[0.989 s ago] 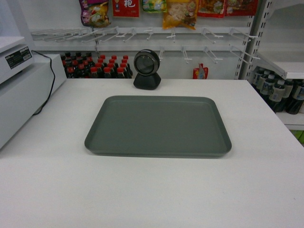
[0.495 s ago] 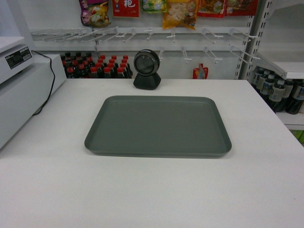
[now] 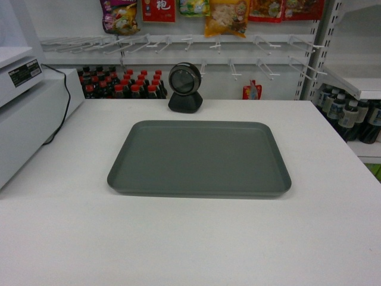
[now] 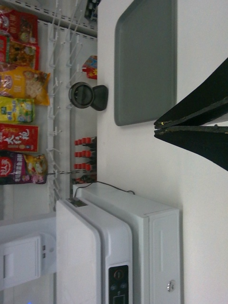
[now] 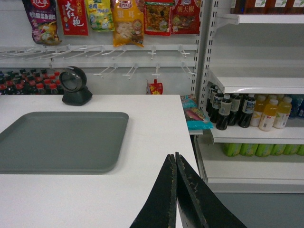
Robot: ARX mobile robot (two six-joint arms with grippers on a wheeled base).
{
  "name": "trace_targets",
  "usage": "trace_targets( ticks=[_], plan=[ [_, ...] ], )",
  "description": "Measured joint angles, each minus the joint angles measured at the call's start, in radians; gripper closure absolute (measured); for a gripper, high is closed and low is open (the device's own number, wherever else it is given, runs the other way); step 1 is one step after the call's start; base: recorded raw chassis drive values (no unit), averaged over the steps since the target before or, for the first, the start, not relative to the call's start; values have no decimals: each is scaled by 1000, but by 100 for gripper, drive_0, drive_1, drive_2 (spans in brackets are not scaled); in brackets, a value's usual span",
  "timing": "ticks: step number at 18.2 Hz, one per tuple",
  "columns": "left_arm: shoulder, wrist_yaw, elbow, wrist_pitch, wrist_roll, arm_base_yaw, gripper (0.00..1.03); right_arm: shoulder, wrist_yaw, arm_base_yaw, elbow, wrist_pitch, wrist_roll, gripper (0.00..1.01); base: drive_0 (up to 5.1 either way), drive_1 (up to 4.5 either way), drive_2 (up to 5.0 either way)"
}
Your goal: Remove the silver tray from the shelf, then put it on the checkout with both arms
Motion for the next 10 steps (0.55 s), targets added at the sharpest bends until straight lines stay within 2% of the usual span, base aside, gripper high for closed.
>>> trace_targets(
  ticks=[1, 3, 4, 10],
  plan=[
    [0, 2, -2, -6, 0, 0, 102, -1, -1, 0, 0, 5, 0, 99, 0, 0, 0],
    [0, 2, -2, -5, 0, 0, 34, -1, 0, 0, 0, 5, 0, 30, 0, 0, 0],
    [0, 2, -2, -5, 0, 0, 3, -1, 0, 0, 0, 5, 0, 1, 0, 0, 0],
    [0, 2, -2, -5, 0, 0, 5, -1, 0, 0, 0, 5, 0, 3, 0, 0, 0]
  ],
)
